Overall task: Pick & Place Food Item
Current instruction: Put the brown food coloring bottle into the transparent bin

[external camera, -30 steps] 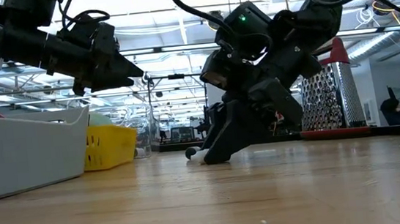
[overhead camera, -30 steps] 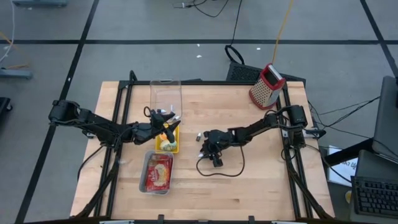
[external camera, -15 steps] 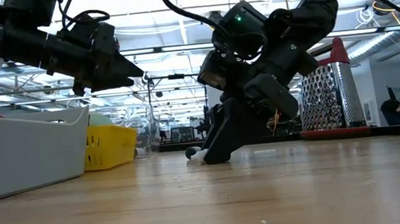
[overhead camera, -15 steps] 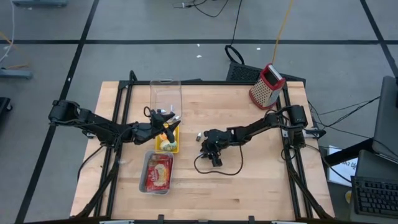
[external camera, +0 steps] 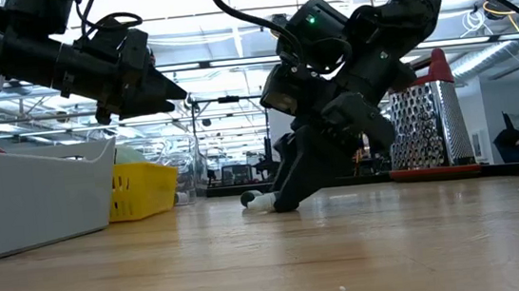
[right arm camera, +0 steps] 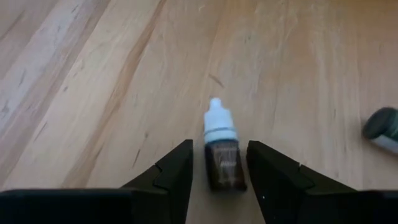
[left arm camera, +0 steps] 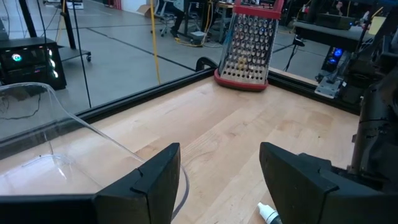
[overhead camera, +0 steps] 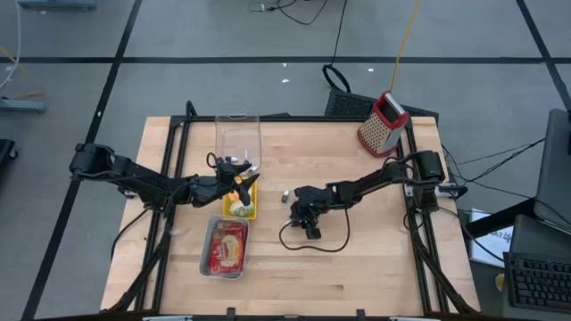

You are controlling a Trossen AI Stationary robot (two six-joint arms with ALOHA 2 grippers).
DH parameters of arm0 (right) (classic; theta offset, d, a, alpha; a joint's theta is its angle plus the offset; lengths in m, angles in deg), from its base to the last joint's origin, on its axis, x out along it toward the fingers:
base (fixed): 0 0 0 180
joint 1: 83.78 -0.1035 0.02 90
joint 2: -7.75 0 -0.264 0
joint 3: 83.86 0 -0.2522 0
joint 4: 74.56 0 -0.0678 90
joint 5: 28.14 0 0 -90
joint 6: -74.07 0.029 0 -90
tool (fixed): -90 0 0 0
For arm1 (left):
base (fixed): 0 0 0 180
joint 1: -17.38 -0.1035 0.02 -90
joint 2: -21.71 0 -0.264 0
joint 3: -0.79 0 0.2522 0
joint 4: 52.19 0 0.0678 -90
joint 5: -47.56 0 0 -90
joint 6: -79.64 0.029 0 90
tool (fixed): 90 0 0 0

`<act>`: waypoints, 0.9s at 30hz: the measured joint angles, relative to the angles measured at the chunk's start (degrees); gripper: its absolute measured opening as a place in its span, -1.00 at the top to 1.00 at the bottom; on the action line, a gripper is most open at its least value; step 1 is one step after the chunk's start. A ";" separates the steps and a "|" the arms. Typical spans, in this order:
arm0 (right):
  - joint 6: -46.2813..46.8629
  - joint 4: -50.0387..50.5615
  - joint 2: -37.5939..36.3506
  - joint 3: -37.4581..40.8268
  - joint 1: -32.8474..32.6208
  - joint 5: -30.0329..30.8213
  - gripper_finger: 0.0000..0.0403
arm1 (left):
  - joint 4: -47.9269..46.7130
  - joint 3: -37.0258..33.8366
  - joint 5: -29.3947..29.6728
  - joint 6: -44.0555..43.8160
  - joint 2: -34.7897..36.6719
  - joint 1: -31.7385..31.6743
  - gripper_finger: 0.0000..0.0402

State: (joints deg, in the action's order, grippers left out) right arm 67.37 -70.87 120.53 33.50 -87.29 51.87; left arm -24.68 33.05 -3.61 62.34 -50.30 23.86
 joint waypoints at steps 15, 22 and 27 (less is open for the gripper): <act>1.74 -11.13 -4.85 7.23 -1.35 1.51 0.32 | -0.43 0.00 0.00 -0.89 0.00 0.00 -0.11; 3.27 -16.70 -4.81 8.39 -2.57 4.42 0.32 | -0.52 0.00 0.00 -0.92 0.00 0.00 -0.11; 5.71 -19.93 -4.81 8.37 -3.15 7.05 0.33 | -0.55 0.00 0.02 -1.05 0.00 -0.02 -0.11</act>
State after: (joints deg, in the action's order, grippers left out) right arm 73.08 -90.80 115.72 41.87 -90.44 58.93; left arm -25.22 33.05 -3.59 61.29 -50.30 23.84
